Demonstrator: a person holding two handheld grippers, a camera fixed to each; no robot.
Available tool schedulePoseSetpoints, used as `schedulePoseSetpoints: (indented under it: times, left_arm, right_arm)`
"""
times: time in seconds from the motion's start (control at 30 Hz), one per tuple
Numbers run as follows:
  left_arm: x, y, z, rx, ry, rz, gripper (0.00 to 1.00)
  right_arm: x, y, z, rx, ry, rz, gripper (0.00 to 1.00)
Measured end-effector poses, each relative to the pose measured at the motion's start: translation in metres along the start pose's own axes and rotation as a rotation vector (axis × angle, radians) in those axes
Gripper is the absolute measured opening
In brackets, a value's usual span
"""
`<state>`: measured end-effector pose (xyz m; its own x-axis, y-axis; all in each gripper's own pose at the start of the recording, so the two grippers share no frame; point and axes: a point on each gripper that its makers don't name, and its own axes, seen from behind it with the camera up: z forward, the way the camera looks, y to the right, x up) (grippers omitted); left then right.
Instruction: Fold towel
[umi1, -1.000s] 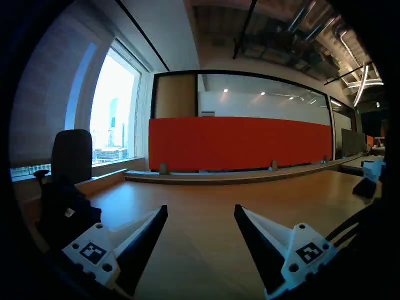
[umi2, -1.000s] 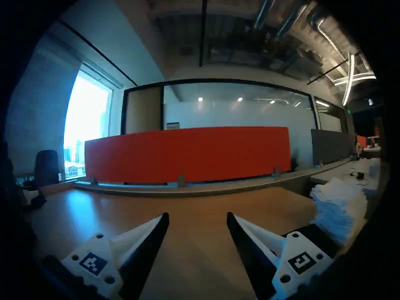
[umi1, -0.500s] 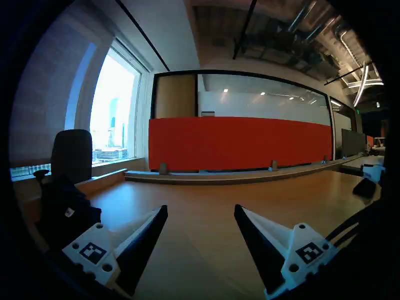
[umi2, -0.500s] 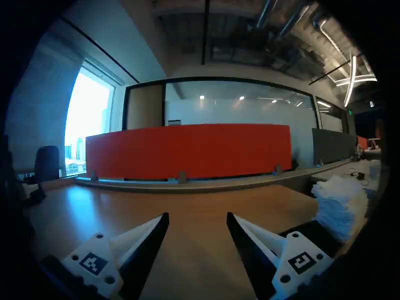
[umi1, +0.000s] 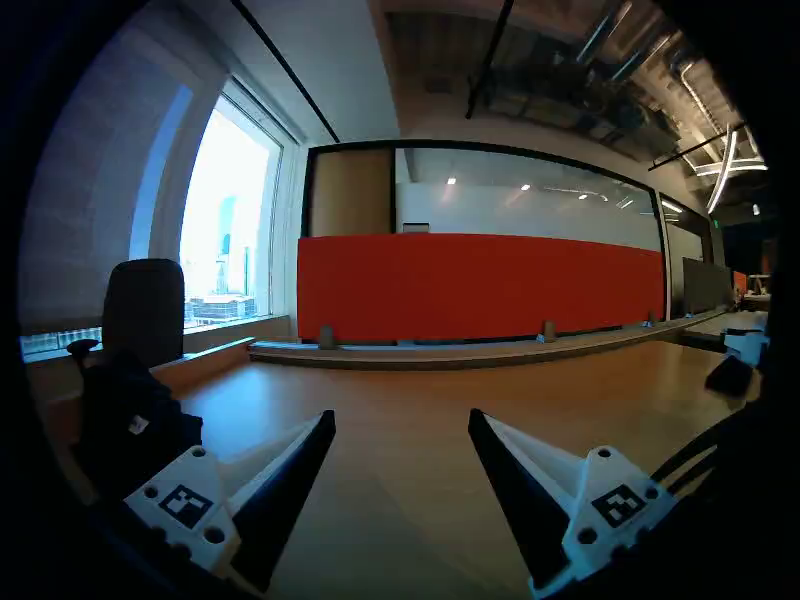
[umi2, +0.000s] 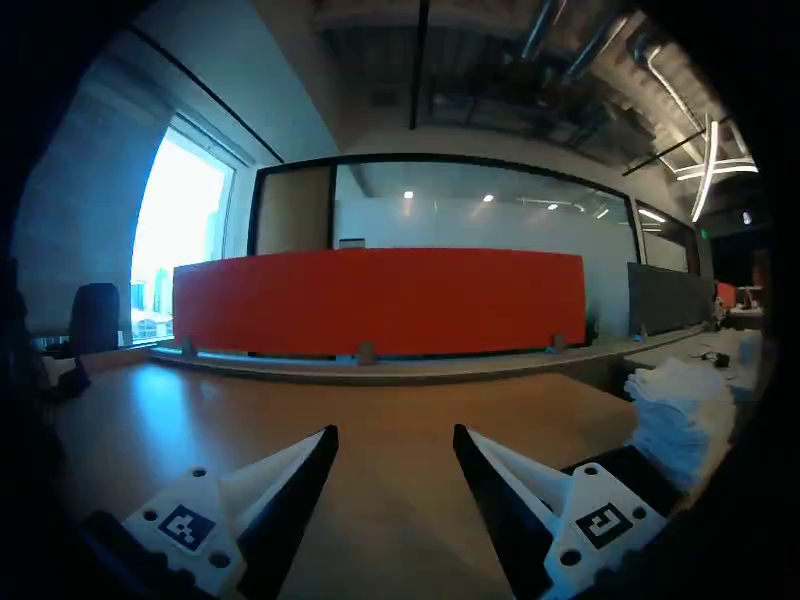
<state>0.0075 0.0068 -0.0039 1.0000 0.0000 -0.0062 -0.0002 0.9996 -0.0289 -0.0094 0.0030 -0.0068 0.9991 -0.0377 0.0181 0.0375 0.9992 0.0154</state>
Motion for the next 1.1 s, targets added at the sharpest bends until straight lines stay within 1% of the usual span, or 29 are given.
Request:
schedulePoseSetpoints:
  times: [0.43, 0.47, 0.53, 0.67, 1.1]
  left_arm:
    - [-0.0007, 0.0001, 0.0000, 0.000, -0.001, 0.000, 0.99]
    - [-0.0008, 0.0002, -0.0001, 0.000, -0.001, 0.000, 0.99]
    - [-0.0009, 0.0005, -0.0002, 0.000, -0.002, 0.001, 0.99]
    - [-0.0011, 0.0007, -0.0003, 0.000, -0.002, 0.002, 0.99]
    - [-0.0025, 0.0008, -0.0003, 0.000, -0.001, 0.002, 0.99]
  right_arm:
    - [0.0003, -0.0019, -0.0003, -0.003, -0.003, -0.009, 0.89]
    - [0.0002, -0.0018, -0.0005, -0.003, -0.003, -0.009, 0.91]
    - [0.0000, -0.0019, -0.0004, -0.003, -0.004, -0.009, 0.97]
    - [-0.0001, -0.0017, 0.0000, -0.004, -0.004, -0.008, 1.00]
    - [0.0008, -0.0021, 0.0004, -0.004, -0.003, -0.009, 1.00]
